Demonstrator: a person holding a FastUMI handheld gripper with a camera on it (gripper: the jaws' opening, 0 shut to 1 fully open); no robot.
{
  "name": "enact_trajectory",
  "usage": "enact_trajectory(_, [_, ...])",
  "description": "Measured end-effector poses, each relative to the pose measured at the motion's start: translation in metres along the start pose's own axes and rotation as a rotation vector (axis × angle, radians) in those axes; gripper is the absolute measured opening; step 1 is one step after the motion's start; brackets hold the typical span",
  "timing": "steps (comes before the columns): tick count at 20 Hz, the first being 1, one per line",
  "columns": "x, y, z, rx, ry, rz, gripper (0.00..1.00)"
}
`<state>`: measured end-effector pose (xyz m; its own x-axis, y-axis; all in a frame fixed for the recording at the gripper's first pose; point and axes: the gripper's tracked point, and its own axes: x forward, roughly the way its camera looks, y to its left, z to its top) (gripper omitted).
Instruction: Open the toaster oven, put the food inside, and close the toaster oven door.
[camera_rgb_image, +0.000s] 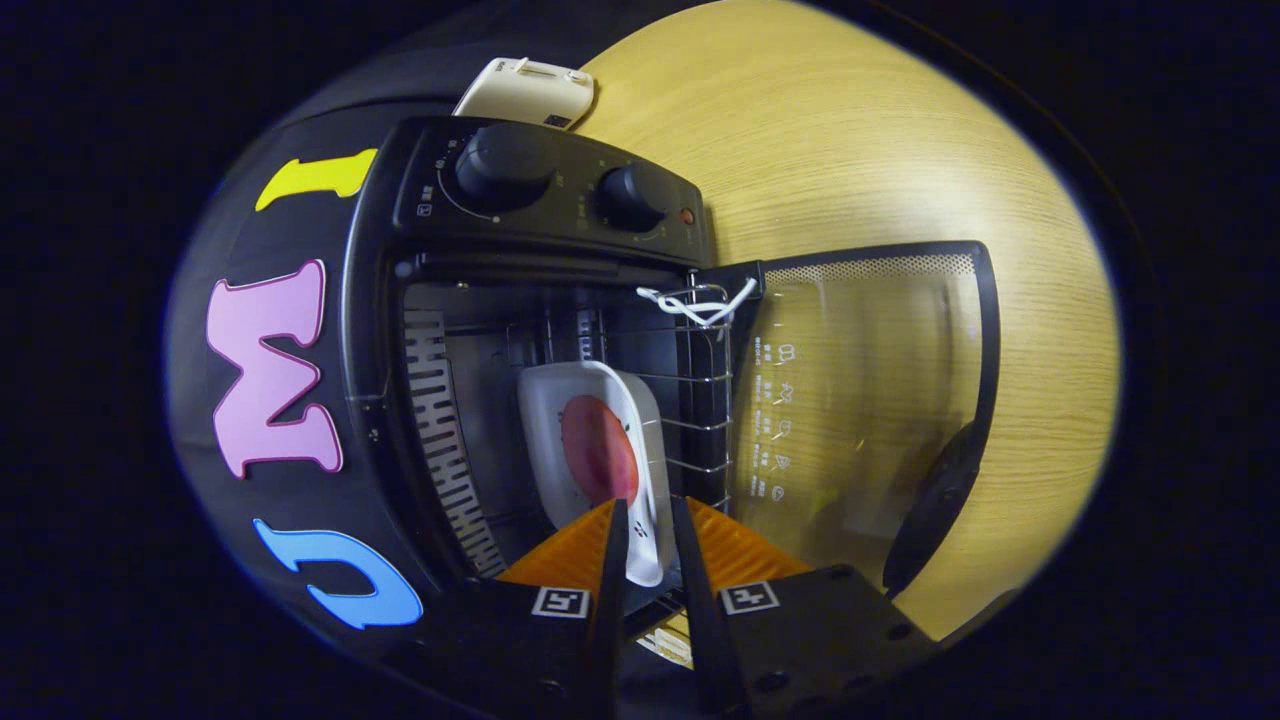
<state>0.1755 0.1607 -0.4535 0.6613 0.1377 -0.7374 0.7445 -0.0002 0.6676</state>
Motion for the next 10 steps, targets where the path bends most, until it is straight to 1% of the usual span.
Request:
enact_trajectory(3, [-0.007,-0.007,-0.001,-0.011,0.019,-0.015,0.54])
enact_trajectory(5, [-0.015,-0.011,0.002,-0.008,0.049,-0.018,0.78])
enact_trajectory(6, [-0.015,-0.014,-0.003,-0.021,0.057,-0.025,1.0])
enact_trajectory(10, [-0.035,-0.015,-0.005,-0.046,0.096,-0.02,0.99])
